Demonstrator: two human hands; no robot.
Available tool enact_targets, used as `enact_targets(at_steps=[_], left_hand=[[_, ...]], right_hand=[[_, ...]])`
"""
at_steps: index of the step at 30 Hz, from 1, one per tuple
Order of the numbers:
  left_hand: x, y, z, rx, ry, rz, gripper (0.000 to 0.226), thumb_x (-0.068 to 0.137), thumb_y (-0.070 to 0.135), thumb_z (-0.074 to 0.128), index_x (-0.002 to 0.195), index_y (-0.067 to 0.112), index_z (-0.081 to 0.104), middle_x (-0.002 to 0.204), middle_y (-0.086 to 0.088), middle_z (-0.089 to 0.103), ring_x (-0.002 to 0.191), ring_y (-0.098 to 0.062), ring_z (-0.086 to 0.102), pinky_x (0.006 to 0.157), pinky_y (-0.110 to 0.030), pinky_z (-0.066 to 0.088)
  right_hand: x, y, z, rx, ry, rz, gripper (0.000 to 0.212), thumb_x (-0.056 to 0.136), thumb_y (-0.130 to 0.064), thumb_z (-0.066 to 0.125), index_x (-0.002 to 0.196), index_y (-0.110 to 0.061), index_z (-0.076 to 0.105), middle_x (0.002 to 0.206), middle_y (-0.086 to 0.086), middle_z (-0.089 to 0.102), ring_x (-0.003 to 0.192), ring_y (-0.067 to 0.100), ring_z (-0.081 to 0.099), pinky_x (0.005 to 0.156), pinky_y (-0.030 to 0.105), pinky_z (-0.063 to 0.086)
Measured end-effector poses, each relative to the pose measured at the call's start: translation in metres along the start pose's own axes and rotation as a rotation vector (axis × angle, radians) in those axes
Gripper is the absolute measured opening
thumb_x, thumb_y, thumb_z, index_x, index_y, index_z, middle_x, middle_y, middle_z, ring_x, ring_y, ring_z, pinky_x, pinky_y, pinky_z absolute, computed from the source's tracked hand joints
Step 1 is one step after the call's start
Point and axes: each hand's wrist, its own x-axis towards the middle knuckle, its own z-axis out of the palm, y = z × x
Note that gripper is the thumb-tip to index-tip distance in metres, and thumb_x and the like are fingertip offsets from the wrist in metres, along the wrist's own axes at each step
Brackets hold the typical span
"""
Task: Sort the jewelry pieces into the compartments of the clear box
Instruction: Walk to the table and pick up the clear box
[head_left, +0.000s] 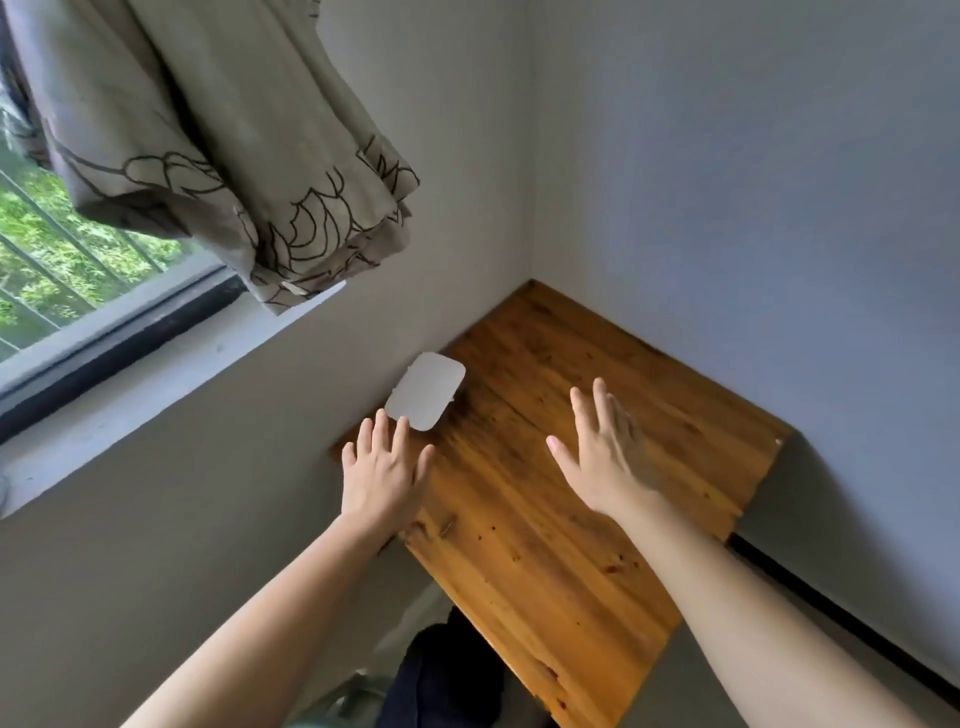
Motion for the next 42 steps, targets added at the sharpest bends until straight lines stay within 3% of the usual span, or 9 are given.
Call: enact_targets(at_steps=[6, 9, 14, 19, 26, 32, 35, 38, 42], left_hand=[[0.092, -0.004, 0.031, -0.010, -0.102, 0.132, 0.069, 0.098, 0.060, 0.018, 0.151, 0.018, 0.024, 0.161, -0.015, 0.018, 0.148, -0.033, 0.014, 0.115, -0.052, 0.020], [0.131, -0.010, 0.058, -0.022, -0.203, 0.185, 0.068, 0.098, 0.060, 0.019, 0.152, 0.019, 0.023, 0.162, -0.014, 0.016, 0.148, -0.034, 0.013, 0.115, -0.054, 0.020], [0.176, -0.025, 0.111, -0.032, -0.289, 0.181, 0.068, 0.098, 0.060, 0.018, 0.154, 0.021, 0.016, 0.164, -0.010, 0.007, 0.149, -0.032, 0.007, 0.118, -0.053, 0.015], [0.203, -0.053, 0.176, -0.190, -0.114, 0.023, 0.071, 0.097, 0.059, 0.030, 0.152, 0.016, 0.017, 0.161, -0.016, 0.014, 0.146, -0.038, 0.016, 0.115, -0.054, 0.023], [0.207, -0.078, 0.244, -0.557, 0.170, -0.242, 0.078, 0.094, 0.058, 0.038, 0.151, 0.010, 0.015, 0.157, -0.015, 0.023, 0.143, -0.034, 0.022, 0.116, -0.057, 0.016], [0.212, -0.077, 0.264, -0.687, 0.332, -0.157, 0.061, 0.096, 0.049, 0.038, 0.147, 0.018, 0.025, 0.145, 0.004, 0.042, 0.133, -0.019, 0.037, 0.114, -0.047, 0.017], [0.215, -0.077, 0.262, -0.686, 0.382, -0.090, 0.054, 0.095, 0.043, 0.040, 0.143, 0.019, 0.034, 0.138, 0.003, 0.048, 0.126, -0.020, 0.043, 0.110, -0.050, 0.025], [0.215, -0.072, 0.259, -0.691, 0.424, -0.017, 0.056, 0.093, 0.041, 0.040, 0.141, 0.013, 0.038, 0.134, -0.006, 0.052, 0.123, -0.027, 0.048, 0.104, -0.055, 0.034], [0.202, -0.065, 0.257, -0.726, 0.479, 0.083, 0.060, 0.095, 0.049, 0.035, 0.142, 0.012, 0.039, 0.136, -0.009, 0.052, 0.126, -0.030, 0.047, 0.105, -0.055, 0.034]], right_hand=[[0.047, -0.004, 0.023, -0.008, 0.062, 0.107, 0.075, 0.099, -0.060, 0.030, 0.159, -0.020, 0.009, 0.166, 0.015, -0.002, 0.152, 0.033, 0.013, 0.121, 0.045, 0.017], [0.067, -0.009, 0.048, 0.022, 0.055, 0.263, 0.074, 0.099, -0.060, 0.032, 0.158, -0.021, 0.012, 0.166, 0.015, 0.002, 0.150, 0.035, 0.019, 0.117, 0.047, 0.025], [0.103, -0.031, 0.118, 0.166, -0.045, 0.371, 0.072, 0.100, -0.056, 0.035, 0.158, -0.023, 0.011, 0.167, 0.010, -0.002, 0.149, 0.038, 0.021, 0.113, 0.051, 0.034], [0.146, -0.061, 0.209, 0.414, -0.014, 0.339, 0.065, 0.103, -0.046, 0.041, 0.158, -0.022, 0.017, 0.167, 0.007, 0.005, 0.149, 0.032, 0.022, 0.111, 0.043, 0.036], [0.202, -0.099, 0.281, 0.606, 0.176, 0.197, 0.056, 0.104, -0.037, 0.043, 0.154, -0.018, 0.029, 0.160, 0.005, 0.032, 0.146, 0.022, 0.030, 0.114, 0.043, 0.027], [0.260, -0.109, 0.287, 0.734, 0.160, 0.122, 0.061, 0.104, -0.037, 0.036, 0.158, -0.017, 0.016, 0.162, 0.004, 0.029, 0.147, 0.023, 0.025, 0.118, 0.050, 0.014], [0.269, -0.106, 0.285, 0.860, 0.136, 0.097, 0.060, 0.104, -0.034, 0.038, 0.157, -0.014, 0.020, 0.162, 0.002, 0.030, 0.148, 0.019, 0.025, 0.121, 0.047, 0.018], [0.257, -0.099, 0.286, 0.885, 0.201, 0.113, 0.060, 0.102, -0.035, 0.041, 0.156, -0.014, 0.024, 0.161, 0.002, 0.031, 0.147, 0.018, 0.026, 0.116, 0.029, 0.018], [0.216, -0.085, 0.286, 0.854, 0.318, 0.134, 0.060, 0.100, -0.036, 0.040, 0.155, -0.016, 0.027, 0.157, 0.003, 0.037, 0.143, 0.018, 0.032, 0.112, 0.033, 0.030]])
